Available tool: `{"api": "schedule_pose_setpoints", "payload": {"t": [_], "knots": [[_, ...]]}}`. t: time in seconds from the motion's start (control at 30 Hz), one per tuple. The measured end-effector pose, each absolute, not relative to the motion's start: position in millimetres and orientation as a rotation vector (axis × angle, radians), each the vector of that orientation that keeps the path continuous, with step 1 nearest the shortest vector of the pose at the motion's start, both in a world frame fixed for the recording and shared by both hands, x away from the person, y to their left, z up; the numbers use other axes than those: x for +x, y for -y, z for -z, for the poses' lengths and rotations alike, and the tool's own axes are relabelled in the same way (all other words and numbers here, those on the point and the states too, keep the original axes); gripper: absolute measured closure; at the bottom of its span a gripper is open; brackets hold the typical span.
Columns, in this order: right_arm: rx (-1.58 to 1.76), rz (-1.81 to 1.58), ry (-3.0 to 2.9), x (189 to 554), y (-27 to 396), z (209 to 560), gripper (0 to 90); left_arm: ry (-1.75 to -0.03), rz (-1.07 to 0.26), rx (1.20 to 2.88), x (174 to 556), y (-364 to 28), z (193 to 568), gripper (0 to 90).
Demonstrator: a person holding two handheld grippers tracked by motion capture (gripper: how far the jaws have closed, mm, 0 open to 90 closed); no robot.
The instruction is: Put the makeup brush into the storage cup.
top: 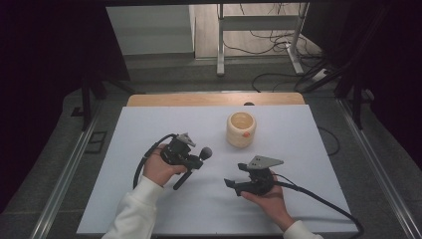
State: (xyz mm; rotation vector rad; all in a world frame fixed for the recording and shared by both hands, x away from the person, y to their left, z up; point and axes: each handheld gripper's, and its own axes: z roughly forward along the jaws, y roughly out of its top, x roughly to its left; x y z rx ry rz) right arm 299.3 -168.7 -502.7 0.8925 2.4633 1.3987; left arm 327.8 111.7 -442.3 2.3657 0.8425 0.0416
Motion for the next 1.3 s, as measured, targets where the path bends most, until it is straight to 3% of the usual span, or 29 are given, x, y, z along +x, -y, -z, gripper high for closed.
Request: {"api": "schedule_pose_setpoints", "payload": {"t": [1.3], "knots": [[0.9, -1.527, -2.523, 302.8, 122.1, 508.3, 24.5, -0.828, -0.041, 2.359, 332.0, -101.2, 441.1, 70.9]]}}
